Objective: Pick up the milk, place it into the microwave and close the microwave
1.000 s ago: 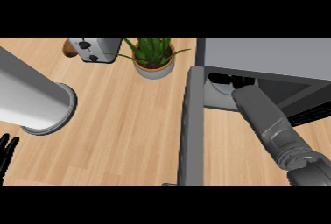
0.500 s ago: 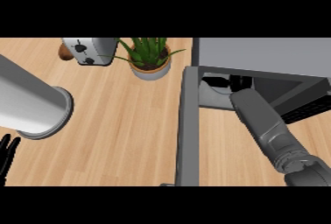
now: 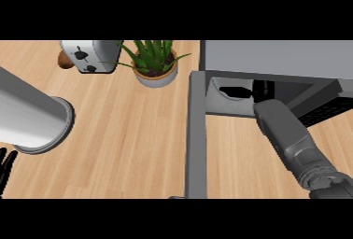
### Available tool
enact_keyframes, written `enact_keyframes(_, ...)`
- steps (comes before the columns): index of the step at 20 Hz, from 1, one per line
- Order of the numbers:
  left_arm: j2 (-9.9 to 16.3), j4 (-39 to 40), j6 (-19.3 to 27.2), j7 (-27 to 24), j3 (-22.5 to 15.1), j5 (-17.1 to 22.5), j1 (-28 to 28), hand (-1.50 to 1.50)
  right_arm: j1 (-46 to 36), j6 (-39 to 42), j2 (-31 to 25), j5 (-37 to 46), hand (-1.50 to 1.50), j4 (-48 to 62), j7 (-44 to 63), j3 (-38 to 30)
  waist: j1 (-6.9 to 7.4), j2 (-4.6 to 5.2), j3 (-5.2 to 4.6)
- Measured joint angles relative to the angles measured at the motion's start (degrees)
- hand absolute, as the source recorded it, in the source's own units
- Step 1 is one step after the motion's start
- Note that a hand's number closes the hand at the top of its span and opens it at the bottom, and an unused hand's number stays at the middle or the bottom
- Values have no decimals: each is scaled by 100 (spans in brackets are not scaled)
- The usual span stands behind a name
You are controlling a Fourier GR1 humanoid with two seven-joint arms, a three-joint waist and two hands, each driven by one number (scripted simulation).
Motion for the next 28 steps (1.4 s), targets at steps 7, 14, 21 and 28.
enact_keyframes(7,-147,-183,-133,-126,-61,-118,374,-150,349,732,260,-263,-150,-183,-471,-251,-145,-73,-9)
enact_keyframes(14,-220,-281,-483,-243,-329,-228,723,-150,876,1536,504,-498,-150,-437,-847,-406,-329,-149,-16)
enact_keyframes(21,-302,-356,-835,-205,-756,-295,806,-150,1558,2616,812,-600,-150,-837,-1140,-289,-479,-205,-24)
enact_keyframes(28,-402,-592,-912,-41,-1391,-596,824,-150,2628,3211,935,-736,-150,-1775,-1269,102,-577,-247,-30)
